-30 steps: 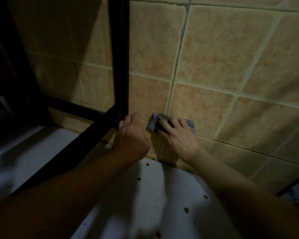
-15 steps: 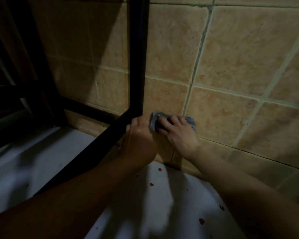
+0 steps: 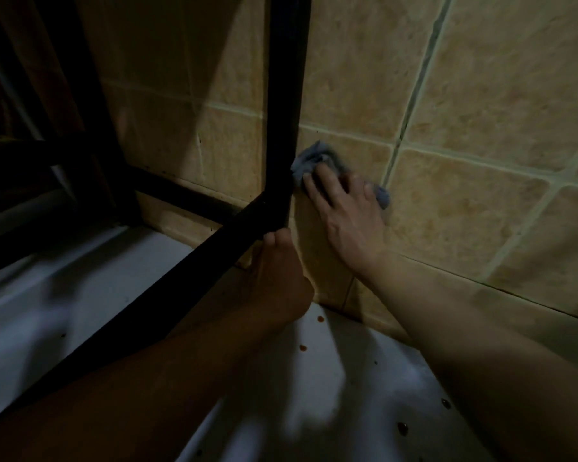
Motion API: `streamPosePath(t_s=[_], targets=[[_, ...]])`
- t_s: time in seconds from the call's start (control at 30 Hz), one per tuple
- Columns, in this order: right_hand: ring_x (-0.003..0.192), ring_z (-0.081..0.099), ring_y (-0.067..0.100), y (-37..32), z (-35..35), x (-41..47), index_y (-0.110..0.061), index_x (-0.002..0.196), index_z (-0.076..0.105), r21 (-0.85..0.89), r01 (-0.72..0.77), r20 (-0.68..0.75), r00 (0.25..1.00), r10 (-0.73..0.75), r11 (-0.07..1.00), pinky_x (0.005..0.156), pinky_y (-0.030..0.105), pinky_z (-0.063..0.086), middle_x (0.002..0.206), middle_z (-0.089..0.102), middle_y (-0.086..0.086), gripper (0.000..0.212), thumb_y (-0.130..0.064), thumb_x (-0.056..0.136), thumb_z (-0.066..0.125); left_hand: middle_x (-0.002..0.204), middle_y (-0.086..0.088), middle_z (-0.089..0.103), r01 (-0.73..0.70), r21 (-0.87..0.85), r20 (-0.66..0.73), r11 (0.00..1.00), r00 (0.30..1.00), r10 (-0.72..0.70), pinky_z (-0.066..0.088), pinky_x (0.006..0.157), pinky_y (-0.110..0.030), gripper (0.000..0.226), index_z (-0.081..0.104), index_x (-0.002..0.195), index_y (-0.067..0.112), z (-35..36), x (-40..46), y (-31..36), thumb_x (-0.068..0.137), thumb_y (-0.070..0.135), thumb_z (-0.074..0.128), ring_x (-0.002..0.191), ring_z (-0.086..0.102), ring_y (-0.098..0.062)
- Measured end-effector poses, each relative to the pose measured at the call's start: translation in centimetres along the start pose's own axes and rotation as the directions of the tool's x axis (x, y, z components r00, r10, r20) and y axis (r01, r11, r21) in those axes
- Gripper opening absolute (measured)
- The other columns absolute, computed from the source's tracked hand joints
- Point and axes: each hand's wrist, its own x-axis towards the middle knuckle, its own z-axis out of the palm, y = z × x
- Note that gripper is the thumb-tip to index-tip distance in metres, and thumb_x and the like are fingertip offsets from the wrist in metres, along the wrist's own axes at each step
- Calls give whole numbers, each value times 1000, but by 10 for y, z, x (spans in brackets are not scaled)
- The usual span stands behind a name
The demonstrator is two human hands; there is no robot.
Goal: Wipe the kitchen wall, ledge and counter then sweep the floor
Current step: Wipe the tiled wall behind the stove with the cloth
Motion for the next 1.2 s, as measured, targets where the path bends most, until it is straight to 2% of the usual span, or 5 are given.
streamPosePath(t_s=[0.33,0.63,0.83,0.97,1.2], targets=[[87,37,32,-44,34,-73,-7,124,60,178,84,199,973,-120,980,69,39,49,128,35,10,58,-21,70,78,134,-8,44,-12,3,-22,1000,1000,12,42,98,-39,43,44,129,16,7,-4,-5,88,22,56,121,44,-25],[88,42,28,-35,26,-118,-20,103,74,211,295,429,829,-360,932,66,36,48,117,61,3,35,-36,72,72,141,-7,34,4,53,60,999,998,-7,35,105,-40,57,34,136,15,7,-18,-10,87,22,62,129,36,-27],[89,37,30,9,-5,-80,-14,117,67,9,130,161,978,-130,991,70,37,33,124,37,9,46,-16,71,58,141,-7,35,-23,59,106,998,994,17,38,104,-36,65,34,137,16,16,-18,-1,81,13,66,128,38,-26],[86,37,30,9,-8,-113,-14,123,63,66,102,214,970,-114,993,66,35,44,123,43,9,59,-15,64,71,147,-5,27,-17,85,124,996,992,6,35,102,-35,69,27,141,18,22,-23,5,83,9,63,132,32,-26],[86,40,26,27,-19,-141,-16,112,70,97,174,337,921,-197,980,69,36,41,123,59,7,42,-20,76,48,148,-5,25,-72,82,182,994,982,56,35,103,-37,70,22,143,15,35,-34,10,85,12,61,133,31,-27]])
